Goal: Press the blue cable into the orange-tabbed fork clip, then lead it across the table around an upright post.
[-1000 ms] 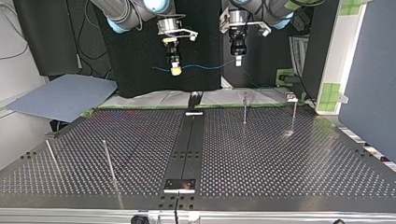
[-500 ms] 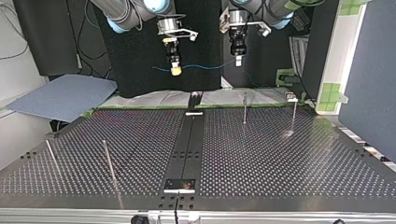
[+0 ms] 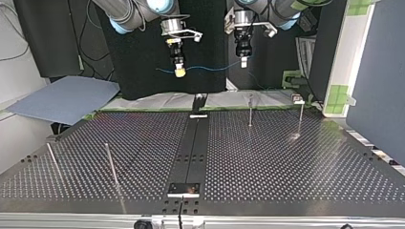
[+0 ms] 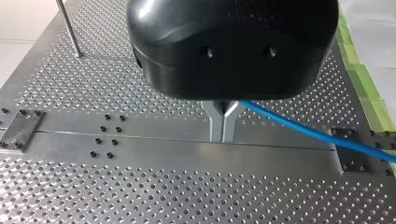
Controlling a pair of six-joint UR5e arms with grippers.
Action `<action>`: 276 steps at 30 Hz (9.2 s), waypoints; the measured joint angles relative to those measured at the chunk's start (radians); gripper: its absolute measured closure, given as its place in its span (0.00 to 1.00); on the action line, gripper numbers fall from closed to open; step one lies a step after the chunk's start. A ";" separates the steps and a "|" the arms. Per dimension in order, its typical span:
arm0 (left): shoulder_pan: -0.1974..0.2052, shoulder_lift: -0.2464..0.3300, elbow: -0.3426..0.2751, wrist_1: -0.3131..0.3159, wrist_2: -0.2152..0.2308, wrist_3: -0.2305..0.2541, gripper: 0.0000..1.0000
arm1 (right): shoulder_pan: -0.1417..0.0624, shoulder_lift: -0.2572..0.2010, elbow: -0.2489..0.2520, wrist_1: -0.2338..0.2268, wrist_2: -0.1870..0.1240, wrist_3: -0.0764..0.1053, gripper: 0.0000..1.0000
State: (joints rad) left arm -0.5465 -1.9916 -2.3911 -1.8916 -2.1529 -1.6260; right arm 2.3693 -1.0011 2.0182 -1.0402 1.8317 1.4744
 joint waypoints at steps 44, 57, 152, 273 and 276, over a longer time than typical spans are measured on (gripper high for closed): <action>-0.001 0.000 -0.001 0.001 0.001 0.001 1.00 | 0.000 0.000 0.000 0.000 0.000 0.000 1.00; -0.071 -0.066 -0.015 0.003 0.015 0.009 1.00 | -0.018 0.039 0.013 0.001 0.009 -0.014 1.00; 0.333 -0.355 0.116 0.265 0.311 -0.195 1.00 | -0.072 0.398 -0.440 0.086 -0.143 0.133 1.00; 0.565 -0.232 0.287 -0.269 0.729 -0.205 0.00 | -0.136 0.410 -0.551 0.241 -0.135 0.098 1.00; 0.563 -0.208 0.264 -0.277 0.741 -0.205 0.00 | -0.136 0.410 -0.551 0.243 -0.135 0.098 1.00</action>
State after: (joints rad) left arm 0.0161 -2.2000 -2.1272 -2.1690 -1.4120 -1.8308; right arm 2.2328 -0.5911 1.4673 -0.7976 1.6967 1.5726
